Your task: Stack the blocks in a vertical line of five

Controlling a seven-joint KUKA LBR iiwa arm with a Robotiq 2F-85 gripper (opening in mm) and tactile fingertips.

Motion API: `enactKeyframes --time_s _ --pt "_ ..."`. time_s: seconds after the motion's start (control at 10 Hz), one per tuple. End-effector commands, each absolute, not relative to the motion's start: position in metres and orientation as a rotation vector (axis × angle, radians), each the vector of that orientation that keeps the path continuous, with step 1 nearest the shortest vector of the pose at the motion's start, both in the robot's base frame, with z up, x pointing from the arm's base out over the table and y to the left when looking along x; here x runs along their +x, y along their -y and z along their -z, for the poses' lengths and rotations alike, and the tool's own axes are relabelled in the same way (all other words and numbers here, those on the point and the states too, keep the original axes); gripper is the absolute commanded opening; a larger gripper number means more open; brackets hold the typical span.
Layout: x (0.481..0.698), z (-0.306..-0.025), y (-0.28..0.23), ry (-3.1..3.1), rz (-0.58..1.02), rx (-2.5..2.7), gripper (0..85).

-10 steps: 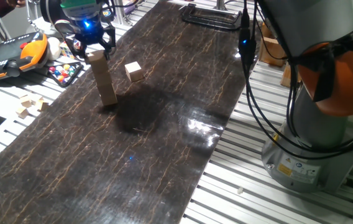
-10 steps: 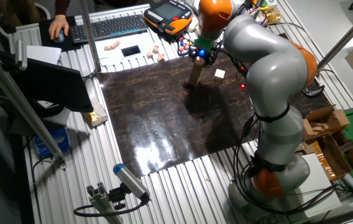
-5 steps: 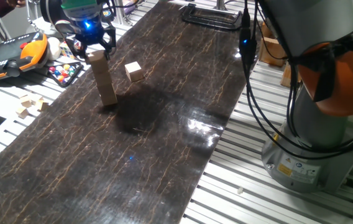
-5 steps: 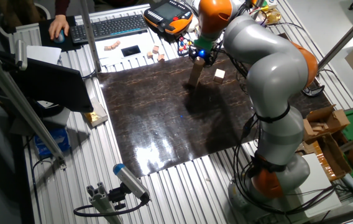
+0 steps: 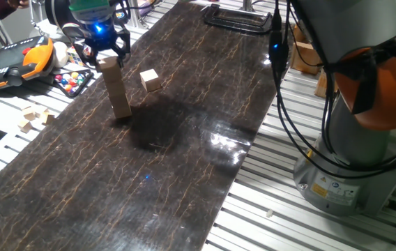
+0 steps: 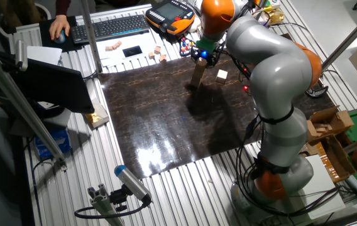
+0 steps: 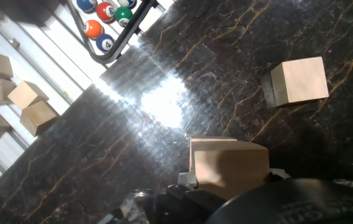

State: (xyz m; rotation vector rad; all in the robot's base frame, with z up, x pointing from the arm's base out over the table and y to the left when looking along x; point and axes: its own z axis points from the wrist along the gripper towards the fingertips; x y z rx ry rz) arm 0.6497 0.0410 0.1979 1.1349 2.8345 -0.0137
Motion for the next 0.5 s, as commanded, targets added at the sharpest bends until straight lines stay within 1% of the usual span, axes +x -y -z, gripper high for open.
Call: enactKeyframes --time_s 0.0,0.2,0.3,0.4 --pt "0.6496 -0.1979 -0.0408 -2.834 0.014 1.135 29.0" --pt "0.6496 -0.1983 -0.0403 -2.834 0.014 1.135 32.7" --pt "0.6495 -0.1982 -0.0403 -2.827 0.010 1.142 40.0" --pt "0.6494 -0.1979 -0.0405 -2.824 0.009 1.146 44.0"
